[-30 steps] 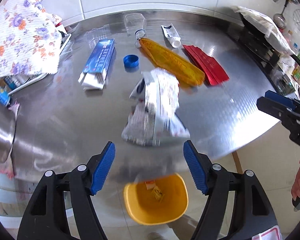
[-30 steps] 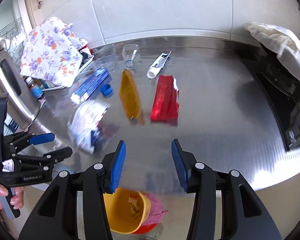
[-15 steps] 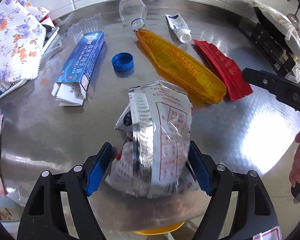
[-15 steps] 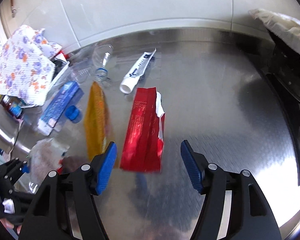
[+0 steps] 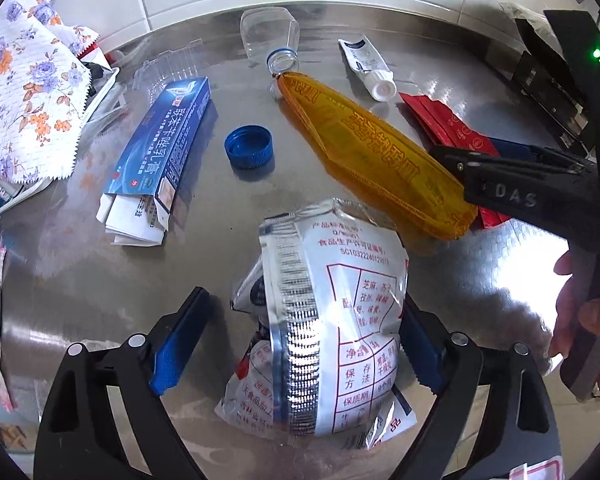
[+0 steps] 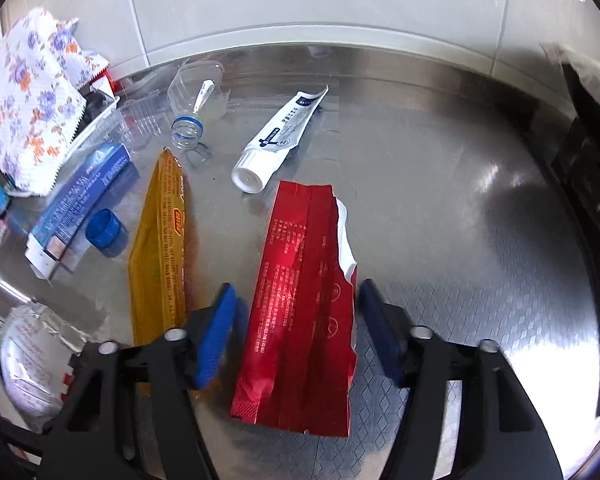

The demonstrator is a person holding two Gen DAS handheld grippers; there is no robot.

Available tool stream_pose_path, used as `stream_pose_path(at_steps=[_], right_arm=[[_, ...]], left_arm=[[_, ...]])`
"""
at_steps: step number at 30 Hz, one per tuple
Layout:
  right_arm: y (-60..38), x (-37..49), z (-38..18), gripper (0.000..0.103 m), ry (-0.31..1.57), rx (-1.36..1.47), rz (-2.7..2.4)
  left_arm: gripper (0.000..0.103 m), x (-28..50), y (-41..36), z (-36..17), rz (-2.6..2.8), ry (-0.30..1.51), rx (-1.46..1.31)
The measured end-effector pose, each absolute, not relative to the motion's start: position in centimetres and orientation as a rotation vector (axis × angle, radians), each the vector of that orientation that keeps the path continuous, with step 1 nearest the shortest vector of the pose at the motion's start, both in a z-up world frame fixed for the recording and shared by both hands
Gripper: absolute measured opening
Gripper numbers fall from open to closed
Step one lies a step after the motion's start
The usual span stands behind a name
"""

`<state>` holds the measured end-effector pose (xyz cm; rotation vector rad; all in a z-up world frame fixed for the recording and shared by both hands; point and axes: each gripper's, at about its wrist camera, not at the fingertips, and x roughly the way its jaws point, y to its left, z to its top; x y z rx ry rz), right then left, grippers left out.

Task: Collect trash
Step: 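Grasp the crumpled silver food bag with the left tool while the right grasps the red wrapper, then carry the silver bag and red wrapper down over the wastebasket with both tools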

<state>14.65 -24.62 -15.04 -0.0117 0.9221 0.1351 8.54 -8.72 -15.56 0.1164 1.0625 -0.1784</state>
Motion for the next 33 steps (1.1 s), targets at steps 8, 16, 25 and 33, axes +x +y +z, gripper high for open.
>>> stream_pose_path(at_steps=[8,16,25,33], right_arm=[[-24.9,14.2,-14.8,0.042,0.909,0.007,0.136],[-26.2,13.4,-13.7,0.039,0.897,0.054,0.137],[-26.7,12.0,-12.4,0.039,0.872,0.066,0.150],[-26.6,9.2,-11.4,0.039,0.848,0.080,0.150]], left_arm=[[0.056,8.2,-9.4,-15.3,-0.220,1.032,0.135],[0.046,8.6,-8.4,-15.1,-0.221,1.054,0.108],[0.046,8.4,-8.0,-14.0,-0.213,1.034,0.097],[0.046,6.8,-8.0,-12.3,-0.228,0.999,0.133]])
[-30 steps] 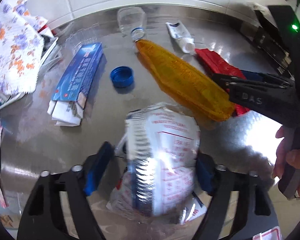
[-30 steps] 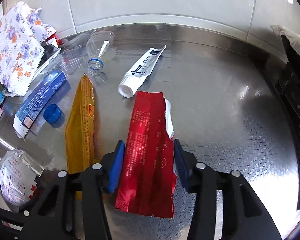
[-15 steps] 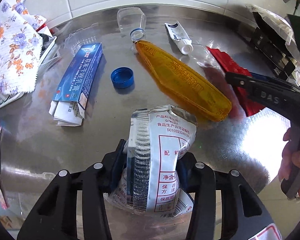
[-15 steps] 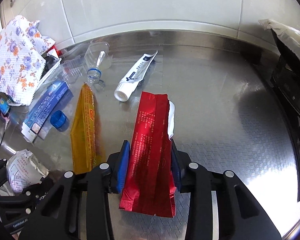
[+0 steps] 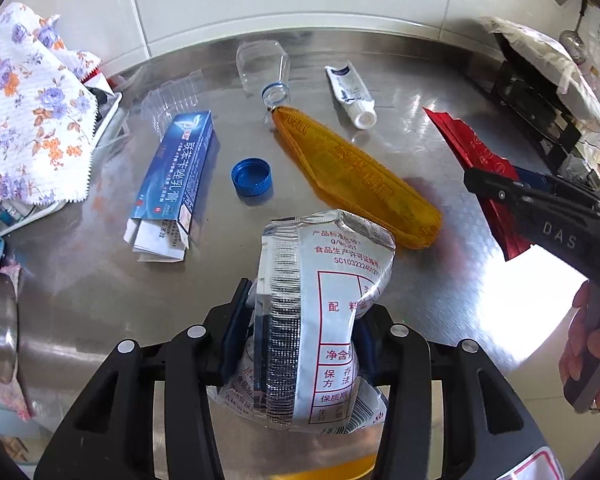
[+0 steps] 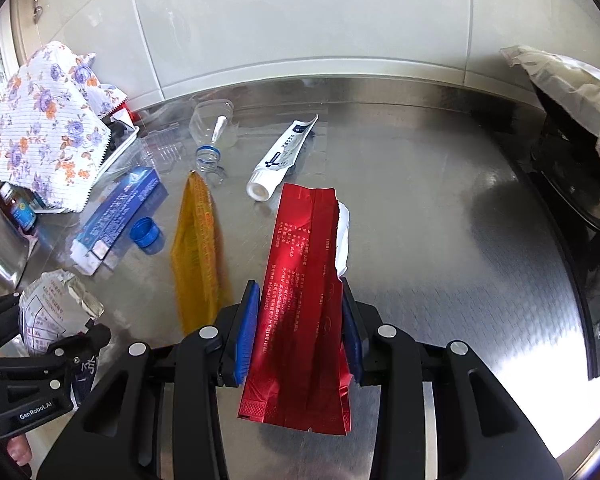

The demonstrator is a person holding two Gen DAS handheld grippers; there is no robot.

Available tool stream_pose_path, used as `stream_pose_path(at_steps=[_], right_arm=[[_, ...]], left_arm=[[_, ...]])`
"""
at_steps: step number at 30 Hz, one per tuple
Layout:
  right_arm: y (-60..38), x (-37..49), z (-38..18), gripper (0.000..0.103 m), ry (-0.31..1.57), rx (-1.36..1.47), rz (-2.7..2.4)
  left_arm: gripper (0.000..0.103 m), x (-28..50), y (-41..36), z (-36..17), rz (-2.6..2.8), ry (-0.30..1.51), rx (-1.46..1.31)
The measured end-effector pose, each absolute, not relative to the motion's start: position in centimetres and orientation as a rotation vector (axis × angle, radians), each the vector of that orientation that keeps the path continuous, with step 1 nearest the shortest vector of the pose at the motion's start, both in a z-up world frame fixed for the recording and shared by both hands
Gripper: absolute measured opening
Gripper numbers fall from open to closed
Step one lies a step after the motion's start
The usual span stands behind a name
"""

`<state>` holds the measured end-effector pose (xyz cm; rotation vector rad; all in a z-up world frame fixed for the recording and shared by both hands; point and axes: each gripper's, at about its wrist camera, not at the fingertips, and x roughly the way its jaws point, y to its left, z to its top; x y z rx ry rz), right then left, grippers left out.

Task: Collect trash
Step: 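Carry the silver bag and red wrapper down over the wastebasket with both tools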

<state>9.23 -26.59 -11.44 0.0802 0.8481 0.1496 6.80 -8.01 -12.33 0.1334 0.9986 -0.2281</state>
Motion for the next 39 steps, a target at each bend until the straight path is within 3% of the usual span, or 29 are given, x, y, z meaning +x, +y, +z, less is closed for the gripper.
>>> stream_pose_path(at_steps=[20,30,39], right_arm=[[-20.6,-7.5,-6.8,0.039,0.761,0.101,0.101],[-17.2,-15.7,-7.3,0.039,0.793,0.074,0.111],[-16.2,-17.9,-9.0,0.039,0.848,0.050,0.180]], left_arm=[[0.046,-7.9,-3.1,-9.4,-0.313,0.924,0.205],[0.046,-14.9,-0.8,-11.5,-0.338,0.970,0.195],[0.046,-16.4,-0.7,-14.3,-0.305,1.037,0.144]])
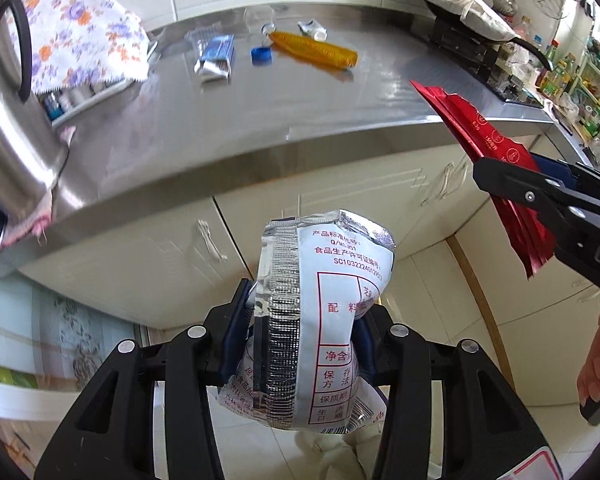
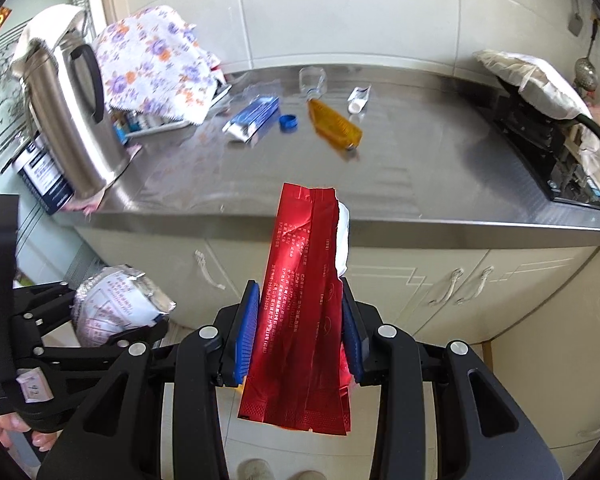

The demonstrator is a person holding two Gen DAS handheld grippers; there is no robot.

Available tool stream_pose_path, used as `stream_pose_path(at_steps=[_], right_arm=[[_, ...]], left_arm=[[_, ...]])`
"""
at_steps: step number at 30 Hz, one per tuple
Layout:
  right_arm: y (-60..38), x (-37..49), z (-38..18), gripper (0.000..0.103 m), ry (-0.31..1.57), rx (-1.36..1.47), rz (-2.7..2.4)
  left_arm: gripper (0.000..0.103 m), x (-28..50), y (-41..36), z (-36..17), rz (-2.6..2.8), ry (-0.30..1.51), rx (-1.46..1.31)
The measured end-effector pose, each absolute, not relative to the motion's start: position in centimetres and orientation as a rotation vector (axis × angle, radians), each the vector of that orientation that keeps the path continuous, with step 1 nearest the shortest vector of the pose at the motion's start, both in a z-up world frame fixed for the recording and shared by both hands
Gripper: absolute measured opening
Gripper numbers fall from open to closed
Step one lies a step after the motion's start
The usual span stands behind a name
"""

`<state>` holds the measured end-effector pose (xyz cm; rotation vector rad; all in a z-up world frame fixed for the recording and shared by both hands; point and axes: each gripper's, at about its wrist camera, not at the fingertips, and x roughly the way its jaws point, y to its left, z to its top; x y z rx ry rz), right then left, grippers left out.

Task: Collect trash
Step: 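Carry the silver bag and red wrapper down over the wastebasket with both tools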

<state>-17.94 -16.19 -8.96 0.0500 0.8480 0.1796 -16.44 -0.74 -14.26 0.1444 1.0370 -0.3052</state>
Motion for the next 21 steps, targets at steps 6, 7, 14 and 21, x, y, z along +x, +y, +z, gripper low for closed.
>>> stream_pose_path(at_steps=[6,7,14,21], right_arm=[[-16.0,-18.2,-10.9,0.039,0.888,0.031,0.267],[-16.0,-18.1,-11.5,0.039,0.899,0.030,0.284],[-15.9,-17.6,-16.0,0.039,0.990,0.021,0.406],[-15.2,-15.8,-23.0,0.039,1.121,-0.025,0.456]], left_arm=[[0.046,-16.9,-1.4,-16.9,-0.270,1.090,0.152],[0.046,-17.0,-1.5,-17.3,-0.264,1.098,0.156],[0.046,-16.7,-2.0,-21.5,-0.258,1.158,0.177],[0.046,-14.4,-2.0,-27.3,-0.297,1.222,0.191]])
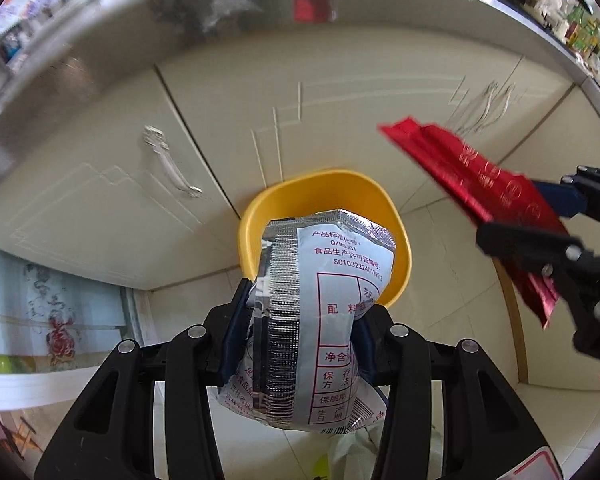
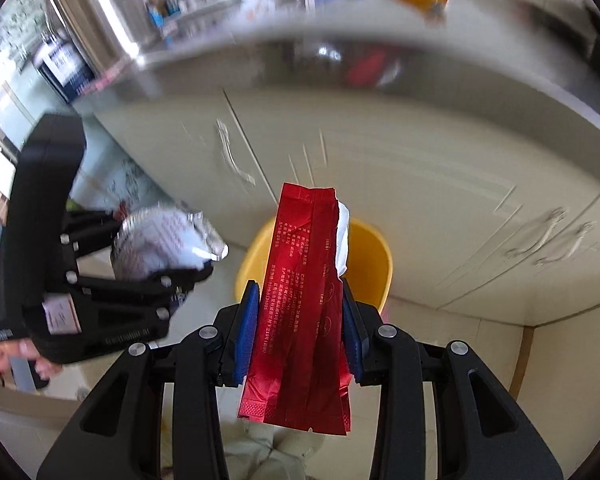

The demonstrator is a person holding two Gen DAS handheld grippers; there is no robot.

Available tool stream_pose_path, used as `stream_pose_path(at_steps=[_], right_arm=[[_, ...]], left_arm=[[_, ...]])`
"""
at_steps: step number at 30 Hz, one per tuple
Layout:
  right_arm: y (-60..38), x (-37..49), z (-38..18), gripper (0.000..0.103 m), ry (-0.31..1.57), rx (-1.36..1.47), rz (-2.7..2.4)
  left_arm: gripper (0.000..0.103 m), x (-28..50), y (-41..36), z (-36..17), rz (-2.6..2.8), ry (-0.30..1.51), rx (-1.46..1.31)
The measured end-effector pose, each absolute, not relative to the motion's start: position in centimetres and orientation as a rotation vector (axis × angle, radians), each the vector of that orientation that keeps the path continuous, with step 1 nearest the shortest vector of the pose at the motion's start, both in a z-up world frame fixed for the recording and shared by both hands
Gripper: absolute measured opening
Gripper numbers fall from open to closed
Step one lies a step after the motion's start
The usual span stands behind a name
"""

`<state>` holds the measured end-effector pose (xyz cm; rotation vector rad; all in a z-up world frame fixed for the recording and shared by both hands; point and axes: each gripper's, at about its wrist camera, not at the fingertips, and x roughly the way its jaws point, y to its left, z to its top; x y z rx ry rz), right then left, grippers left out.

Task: Collect trash
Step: 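Carry the silver bag and red wrapper down over the wastebasket with both tools, then open both tools to drop the bag and wrapper into the wastebasket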

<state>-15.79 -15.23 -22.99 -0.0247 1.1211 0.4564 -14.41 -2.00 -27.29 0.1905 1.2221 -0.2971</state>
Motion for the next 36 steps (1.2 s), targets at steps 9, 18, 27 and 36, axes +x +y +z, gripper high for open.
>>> stream_pose_path(at_steps=[9,18,27,36], right_arm=[[-14.3,-12.5,-33.6,0.039,1.303,-0.074,0.515],[-13.6,-10.8,-39.7,0.040,1.401,-0.100,0.531],[-12.8,-9.9,-41.1,0.049,1.408,-0.101,0.528],[-14.2,-10.5,-39.9,0.058,1.372,-0.126,0.530]], left_arm=[[0.046,-11.2,-2.8,-35.9,-0.391,1.314,0.300],[0.046,-9.3,-3.1,-41.5,-0.417,1.402,0.309],[0.048,-8.4,-2.9,-42.8,-0.431,1.423,0.292],[0.063,-8.1,-2.6,-42.3,-0.412,1.391,0.284]])
